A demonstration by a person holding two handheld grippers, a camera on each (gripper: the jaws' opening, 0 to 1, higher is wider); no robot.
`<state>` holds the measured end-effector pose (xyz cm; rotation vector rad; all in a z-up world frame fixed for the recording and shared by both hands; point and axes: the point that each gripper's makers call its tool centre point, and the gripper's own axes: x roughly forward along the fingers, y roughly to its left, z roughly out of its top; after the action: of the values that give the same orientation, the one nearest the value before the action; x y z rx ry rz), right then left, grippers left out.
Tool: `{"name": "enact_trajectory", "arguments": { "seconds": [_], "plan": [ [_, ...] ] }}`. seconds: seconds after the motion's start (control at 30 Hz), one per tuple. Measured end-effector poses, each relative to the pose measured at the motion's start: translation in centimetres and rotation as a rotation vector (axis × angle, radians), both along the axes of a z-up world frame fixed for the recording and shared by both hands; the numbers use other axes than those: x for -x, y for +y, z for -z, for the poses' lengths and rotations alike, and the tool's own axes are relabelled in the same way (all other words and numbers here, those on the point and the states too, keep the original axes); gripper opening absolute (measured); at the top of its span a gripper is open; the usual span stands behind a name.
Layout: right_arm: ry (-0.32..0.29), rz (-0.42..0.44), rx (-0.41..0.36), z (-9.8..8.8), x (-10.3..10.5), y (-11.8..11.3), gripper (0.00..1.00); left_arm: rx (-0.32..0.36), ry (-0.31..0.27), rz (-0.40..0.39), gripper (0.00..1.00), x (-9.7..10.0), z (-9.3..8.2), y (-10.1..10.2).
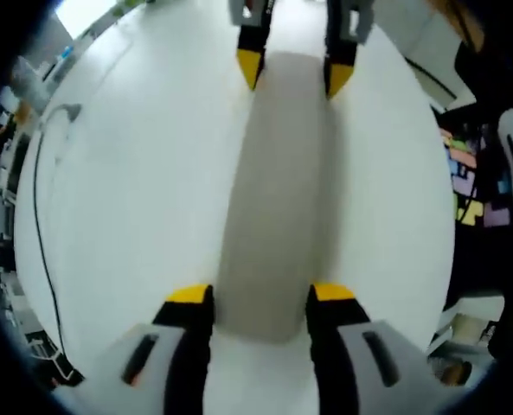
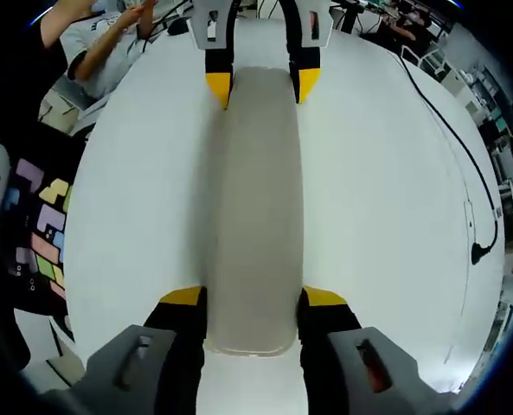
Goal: Arrange the utensils inside the cutlery case until each visible utensil rests in its matching compartment.
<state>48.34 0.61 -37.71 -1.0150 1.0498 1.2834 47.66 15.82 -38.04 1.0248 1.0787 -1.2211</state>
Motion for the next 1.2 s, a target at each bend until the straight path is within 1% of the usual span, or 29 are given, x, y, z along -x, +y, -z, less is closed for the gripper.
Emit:
{"name": "enact_trajectory", "arguments": {
  "seconds": [0.1,0.17,0.2,0.3,0.37,0.4,0.47,0.5,0.53,0.57,0.6,0.63,0.67,0.7,0.77,0.8,0.83,0.87,0.9,0.93,1.0,1.03,1.1,1.2],
  "plan": [
    [-0.016,0.014,-0.022,-0.1,0.1,-0.2,0.42,0.009,-0.007,0.004,0.44,-0.2,-0.1,0.1],
    [-0.011,0.018,-0.029,-0.1,0.2,-0.3,0.42,0.013,0.004,0.017,0.44,-0.3,0.0,0.1],
    [-0.007,0.021,-0.030,0.0,0.7,-0.3,0.42,0.015,0.010,0.016,0.44,-0.4,0.0,0.1],
    [0.001,0.022,-0.026,-0.1,0.4,-0.3,0.42,0.021,0.024,0.025,0.44,-0.4,0.0,0.0],
    [0.003,0.019,-0.023,-0.1,0.3,-0.3,0.42,0.013,0.029,0.033,0.44,-0.3,0.0,0.0],
    [0.007,0.015,-0.021,-0.1,0.6,-0.3,0.42,0.005,0.041,0.037,0.44,-0.1,0.0,-0.1],
    [0.009,0.012,-0.018,0.0,0.8,-0.5,0.42,0.004,0.047,0.036,0.44,-0.1,-0.1,-0.2],
    [0.008,0.013,-0.023,0.0,0.9,-0.6,0.42,0.006,0.049,0.036,0.44,-0.9,-0.3,0.1],
    [0.007,0.014,-0.025,0.0,1.0,-0.8,0.42,0.008,0.046,0.039,0.44,-1.1,-0.4,0.1],
    [0.003,0.014,-0.023,0.0,1.0,-0.9,0.42,0.018,0.036,0.042,0.44,-0.4,-0.5,-0.5],
    [0.001,0.018,-0.022,-0.3,0.4,-1.1,0.42,0.026,0.032,0.045,0.44,-0.5,-0.8,-0.7],
    [-0.001,0.020,-0.022,-0.4,0.4,-1.2,0.42,0.035,0.028,0.047,0.44,-0.5,-1.1,-0.9],
    [-0.006,0.022,-0.024,-0.5,0.9,-1.4,0.42,0.040,0.024,0.051,0.44,-0.6,-1.4,-1.1],
    [-0.010,0.025,-0.027,-0.8,0.9,-1.6,0.42,0.045,0.015,0.057,0.44,-0.7,-1.8,-1.4],
    [-0.025,0.027,-0.030,-1.4,1.1,-2.0,0.42,0.051,0.008,0.061,0.44,-2.2,-2.6,-1.1],
    [-0.032,0.027,-0.030,-1.7,1.2,-2.2,0.42,0.053,0.003,0.064,0.44,-2.5,-2.9,-1.2],
    [-0.037,0.029,-0.031,-2.0,1.2,-2.5,0.42,0.054,-0.002,0.066,0.44,-1.8,-2.8,-1.8],
    [-0.044,0.031,-0.032,-2.4,0.9,-2.7,0.42,0.058,-0.008,0.069,0.44,-1.9,-3.0,-2.1],
    [-0.050,0.034,-0.034,-2.6,0.8,-3.0,0.42,0.061,-0.014,0.073,0.44,-1.4,-3.0,-2.5],
    [-0.057,0.039,-0.035,-2.7,1.2,-3.5,0.42,0.065,-0.017,0.077,0.44,-1.5,-3.1,-2.9],
    [-0.064,0.046,-0.036,-3.0,1.3,-4.2,0.42,0.073,-0.023,0.087,0.44,-1.7,-3.3,-3.4],
    [-0.068,0.050,-0.037,-3.1,1.2,-4.6,0.42,0.078,-0.028,0.093,0.44,-1.4,-3.2,-3.9],
    [-0.074,0.055,-0.041,-3.2,1.1,-5.2,0.42,0.084,-0.033,0.103,0.44,-1.4,-3.2,-4.8],
    [-0.080,0.062,-0.049,-3.6,0.3,-6.2,0.42,0.084,-0.033,0.114,0.43,-1.5,-3.1,-5.8]
  ]
}}
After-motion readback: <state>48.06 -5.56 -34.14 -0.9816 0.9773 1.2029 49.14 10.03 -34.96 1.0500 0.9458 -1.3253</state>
